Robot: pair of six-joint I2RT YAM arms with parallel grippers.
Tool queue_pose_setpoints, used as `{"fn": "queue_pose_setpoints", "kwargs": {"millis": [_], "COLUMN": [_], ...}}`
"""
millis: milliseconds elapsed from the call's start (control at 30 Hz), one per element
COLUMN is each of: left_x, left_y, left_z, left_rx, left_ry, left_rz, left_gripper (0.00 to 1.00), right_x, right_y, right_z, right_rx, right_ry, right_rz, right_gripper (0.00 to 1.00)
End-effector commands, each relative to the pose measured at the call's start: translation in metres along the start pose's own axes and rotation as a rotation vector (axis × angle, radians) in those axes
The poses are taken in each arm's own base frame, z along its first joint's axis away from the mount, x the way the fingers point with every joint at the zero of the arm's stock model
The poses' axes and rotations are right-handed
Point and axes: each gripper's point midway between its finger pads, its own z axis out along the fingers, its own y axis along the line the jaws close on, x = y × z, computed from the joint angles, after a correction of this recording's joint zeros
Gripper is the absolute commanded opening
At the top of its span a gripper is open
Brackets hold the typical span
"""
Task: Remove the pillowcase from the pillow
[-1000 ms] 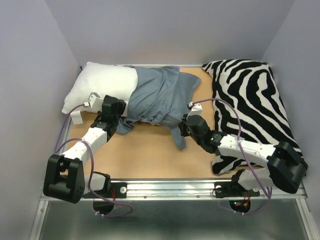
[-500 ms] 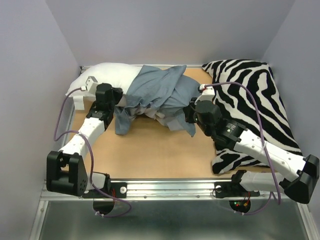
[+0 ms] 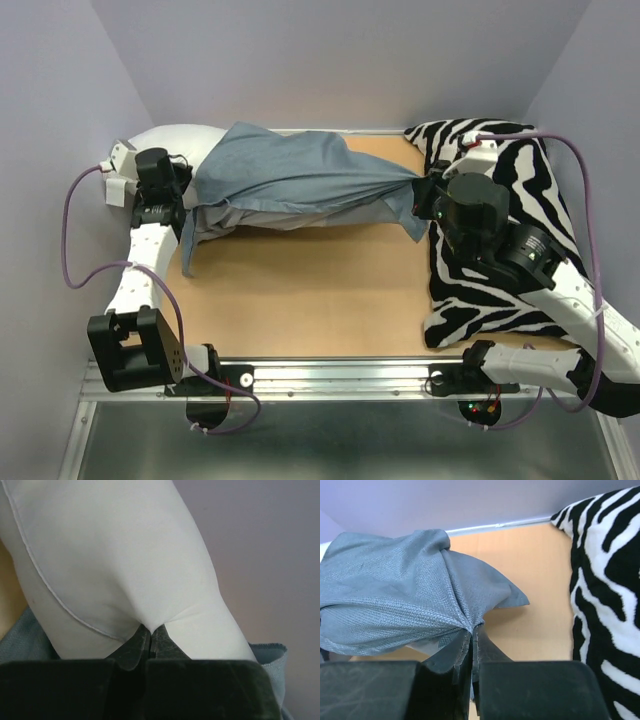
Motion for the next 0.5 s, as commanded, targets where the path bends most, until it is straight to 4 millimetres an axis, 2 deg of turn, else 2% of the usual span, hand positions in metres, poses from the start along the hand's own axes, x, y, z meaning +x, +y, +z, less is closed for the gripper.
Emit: {"fn": "queue_pose_setpoints", "kwargs": {"millis": [0,67,100,200,267,300,367,433,467], "left_x": [-0.077,-0.080,-0.084,-0.080,-0.075,-0.066,-0.044,-0.032,-0.020], "left_y": [-0.021,-0.026,-0.030,-0.037,-0.034,-0.031,-0.025,-0.022,-0.016], "left_z": [-0.012,-0.019,-0.026,-0.029,-0.026,-0.017,-0.003,0.006,0.013], "left_rx": [0.007,0.022,0.037,0.066,0.064,0.061,0.062,0.067,0.066], "left_ry": [-0.246,-0.256,-0.265,-0.234,-0.222,-0.188,-0.110,-0.080,-0.047], "left_rz": [0.024,0.031,0.039,0.104,0.131,0.166,0.195,0.189,0.193], "left_gripper": [0.00,0.00,0.00,0.00,0.00,0.00,0.00,0.00,0.00], "right_x": [-0.073,-0.081,-0.092,-0.118,-0.136,-0.159,-0.181,-0.211,-0.219], "right_y": [-0.052,-0.053,-0.053,-0.057,-0.057,-0.060,-0.063,-0.066,-0.067], "right_z": [-0.032,-0.034,-0.037,-0.046,-0.054,-0.066,-0.078,-0.095,-0.101], "right_rx": [0.198,0.214,0.218,0.246,0.239,0.237,0.236,0.213,0.206], "right_ry": [-0.179,-0.192,-0.211,-0.260,-0.290,-0.328,-0.365,-0.418,-0.432], "right_rz": [0.040,0.040,0.048,0.070,0.093,0.120,0.128,0.179,0.180], "right_gripper": [0.01,0.01,0.01,0.01,0.01,0.01,0.01,0.01,0.01]}}
